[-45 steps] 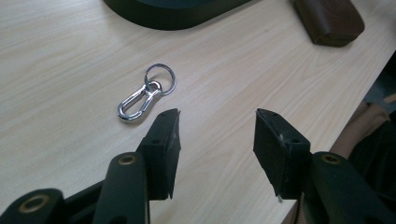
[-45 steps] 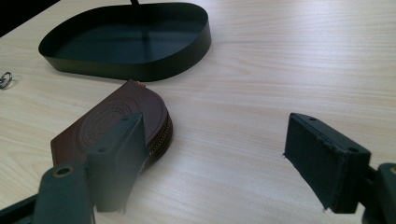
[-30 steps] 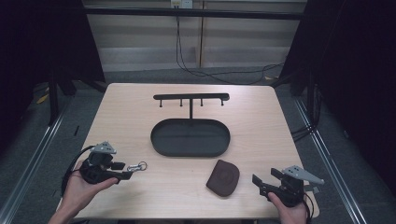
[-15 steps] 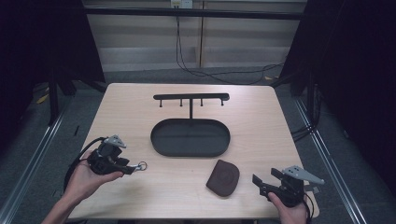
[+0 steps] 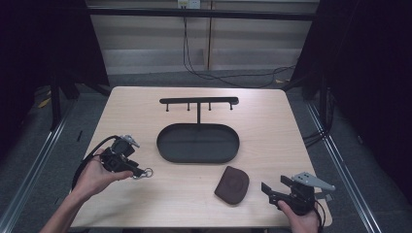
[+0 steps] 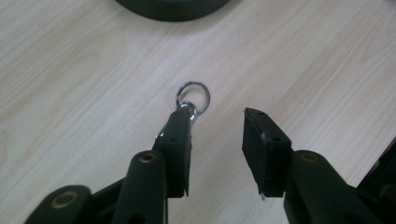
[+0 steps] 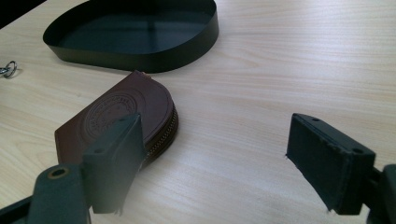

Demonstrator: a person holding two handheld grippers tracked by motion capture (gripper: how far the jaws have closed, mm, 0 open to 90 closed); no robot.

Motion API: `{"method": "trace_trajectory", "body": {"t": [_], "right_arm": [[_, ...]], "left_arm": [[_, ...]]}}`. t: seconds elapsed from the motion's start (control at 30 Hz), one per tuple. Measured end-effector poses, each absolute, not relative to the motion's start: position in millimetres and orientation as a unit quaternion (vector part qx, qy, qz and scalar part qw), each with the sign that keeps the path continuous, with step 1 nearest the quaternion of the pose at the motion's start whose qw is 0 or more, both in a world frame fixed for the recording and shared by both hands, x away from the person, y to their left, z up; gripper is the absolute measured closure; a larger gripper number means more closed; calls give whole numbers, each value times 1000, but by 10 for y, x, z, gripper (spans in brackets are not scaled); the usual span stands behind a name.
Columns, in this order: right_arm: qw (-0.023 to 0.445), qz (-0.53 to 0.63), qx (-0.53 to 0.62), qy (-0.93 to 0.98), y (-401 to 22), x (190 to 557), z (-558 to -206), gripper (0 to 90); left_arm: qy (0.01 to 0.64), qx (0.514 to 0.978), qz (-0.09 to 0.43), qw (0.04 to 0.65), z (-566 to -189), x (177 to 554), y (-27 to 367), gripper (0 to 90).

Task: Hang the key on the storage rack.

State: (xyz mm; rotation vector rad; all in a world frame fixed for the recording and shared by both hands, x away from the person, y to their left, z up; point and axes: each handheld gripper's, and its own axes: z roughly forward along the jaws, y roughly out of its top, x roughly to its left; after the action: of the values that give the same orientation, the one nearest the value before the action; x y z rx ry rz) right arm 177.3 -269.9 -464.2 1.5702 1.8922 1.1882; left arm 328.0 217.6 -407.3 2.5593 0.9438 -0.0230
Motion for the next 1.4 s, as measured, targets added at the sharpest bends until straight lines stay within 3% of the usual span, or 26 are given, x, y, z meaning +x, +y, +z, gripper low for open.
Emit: {"method": "trace_trajectory", "body": {"t": [0.8, 1.4], "right_arm": [[197, 426, 563, 680, -2701, 1786, -4654, 187], [190, 427, 563, 681, -2702, 1794, -4661, 186]], "left_arm": [[316, 941, -49, 114, -4365, 3702, 1920, 668], [306, 946, -70, 76, -4552, 3795, 1802, 667]]}}
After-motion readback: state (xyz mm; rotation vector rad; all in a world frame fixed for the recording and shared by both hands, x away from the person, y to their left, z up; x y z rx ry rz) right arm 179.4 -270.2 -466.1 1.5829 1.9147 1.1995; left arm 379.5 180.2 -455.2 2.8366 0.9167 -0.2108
